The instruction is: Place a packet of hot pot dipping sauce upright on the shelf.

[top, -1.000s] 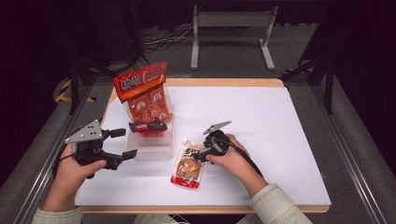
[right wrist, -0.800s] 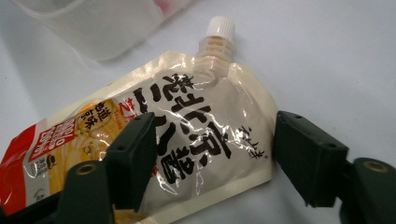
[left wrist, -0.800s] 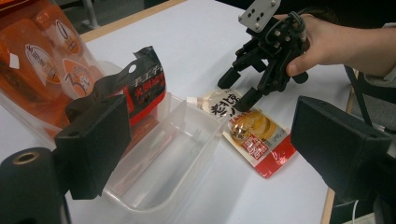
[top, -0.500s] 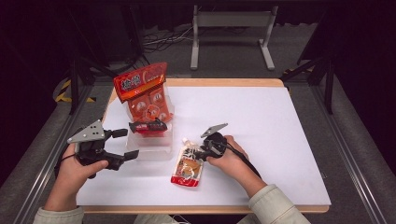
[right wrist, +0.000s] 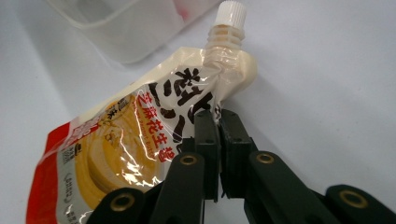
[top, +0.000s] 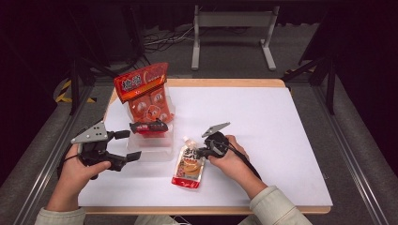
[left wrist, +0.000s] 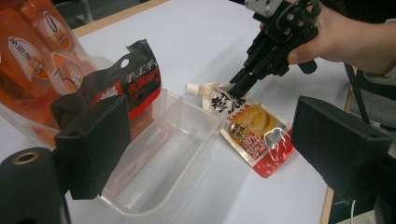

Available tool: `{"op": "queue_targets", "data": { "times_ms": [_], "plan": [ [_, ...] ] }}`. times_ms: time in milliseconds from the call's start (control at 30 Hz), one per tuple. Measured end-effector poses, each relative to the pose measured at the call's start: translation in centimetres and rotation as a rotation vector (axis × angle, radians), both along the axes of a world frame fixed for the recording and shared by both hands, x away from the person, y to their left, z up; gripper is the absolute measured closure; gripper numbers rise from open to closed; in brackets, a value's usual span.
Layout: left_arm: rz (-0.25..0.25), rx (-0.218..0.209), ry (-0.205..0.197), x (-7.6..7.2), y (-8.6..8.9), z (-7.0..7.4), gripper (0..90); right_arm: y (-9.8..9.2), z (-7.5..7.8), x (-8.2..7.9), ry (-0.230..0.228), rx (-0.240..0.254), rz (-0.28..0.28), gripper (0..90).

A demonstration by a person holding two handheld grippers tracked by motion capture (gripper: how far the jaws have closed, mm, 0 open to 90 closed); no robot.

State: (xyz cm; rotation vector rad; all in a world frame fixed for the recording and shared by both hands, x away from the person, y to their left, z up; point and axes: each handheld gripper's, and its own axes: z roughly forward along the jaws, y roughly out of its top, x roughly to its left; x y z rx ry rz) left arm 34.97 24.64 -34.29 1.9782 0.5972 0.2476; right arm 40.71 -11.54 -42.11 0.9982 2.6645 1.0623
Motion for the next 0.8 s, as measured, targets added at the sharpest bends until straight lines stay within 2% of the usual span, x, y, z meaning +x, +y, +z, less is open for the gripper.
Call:
{"op": "queue_targets", "data": {
  "times_ms": [200, 567, 800],
  "plan": [
    [-0.011, 0.002, 0.004, 0.0, -0.4, -0.1, 12.3, -0.1, 1.6, -0.7, -0.035, 0.022, 0.022, 88.4],
    [-0.021, 0.004, 0.01, 0.2, -1.0, -0.3, 11.5, 0.1, 5.2, -2.8, -0.143, 0.052, 0.076, 88.8],
    [-0.035, 0.01, 0.018, 0.3, -1.5, -0.5, 11.5, 0.3, 6.5, -3.7, -0.173, 0.073, 0.103, 88.9]
  ]
}}
